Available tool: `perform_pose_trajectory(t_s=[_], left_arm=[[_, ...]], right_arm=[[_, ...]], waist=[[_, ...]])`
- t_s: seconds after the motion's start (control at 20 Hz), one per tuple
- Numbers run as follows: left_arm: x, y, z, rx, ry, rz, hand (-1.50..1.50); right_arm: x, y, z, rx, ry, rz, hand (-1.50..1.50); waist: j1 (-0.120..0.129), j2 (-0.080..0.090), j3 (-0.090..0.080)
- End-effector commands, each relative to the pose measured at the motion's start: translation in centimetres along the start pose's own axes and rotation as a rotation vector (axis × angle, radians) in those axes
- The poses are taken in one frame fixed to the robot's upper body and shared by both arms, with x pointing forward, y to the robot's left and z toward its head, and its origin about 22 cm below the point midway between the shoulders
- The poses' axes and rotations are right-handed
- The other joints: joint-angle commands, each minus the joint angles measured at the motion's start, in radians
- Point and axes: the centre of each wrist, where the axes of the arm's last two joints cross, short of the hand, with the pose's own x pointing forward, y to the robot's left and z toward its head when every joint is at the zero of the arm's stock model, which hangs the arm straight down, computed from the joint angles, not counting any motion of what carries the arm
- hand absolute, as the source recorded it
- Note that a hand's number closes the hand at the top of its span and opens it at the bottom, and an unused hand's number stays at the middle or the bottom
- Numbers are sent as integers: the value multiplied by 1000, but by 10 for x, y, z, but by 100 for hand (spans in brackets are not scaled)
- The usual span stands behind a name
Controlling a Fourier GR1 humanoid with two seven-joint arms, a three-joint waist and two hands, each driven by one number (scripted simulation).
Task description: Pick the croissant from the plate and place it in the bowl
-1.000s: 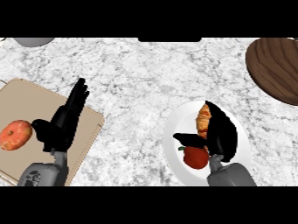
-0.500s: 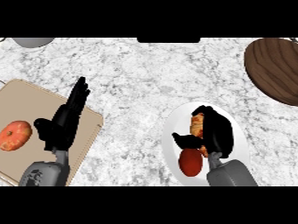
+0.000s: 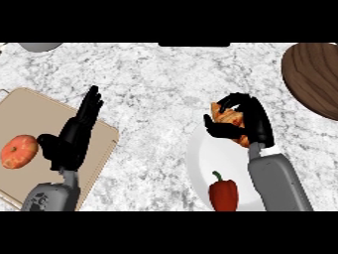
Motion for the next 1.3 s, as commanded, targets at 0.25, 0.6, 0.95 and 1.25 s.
perform_pose_trajectory(t_s=[0.25, 0.6, 0.95, 1.25], left_arm=[[8, -4, 0, 3, 15, -8, 0], [-6, -1, 2, 19, 3, -11, 0], [-10, 12, -5, 2, 5, -12, 0], [-11, -4, 12, -1, 3, -10, 0]], right_arm=[[43, -40, 3, -180, -313, -75, 150], [119, -79, 19, -375, -346, 50, 150], [180, -120, -2, -418, -247, 117, 150], [179, -150, -27, -508, -185, 111, 150]], waist=[[-13, -6, 0], [-16, -7, -2], [-7, -1, -1], [-2, -1, -1]])
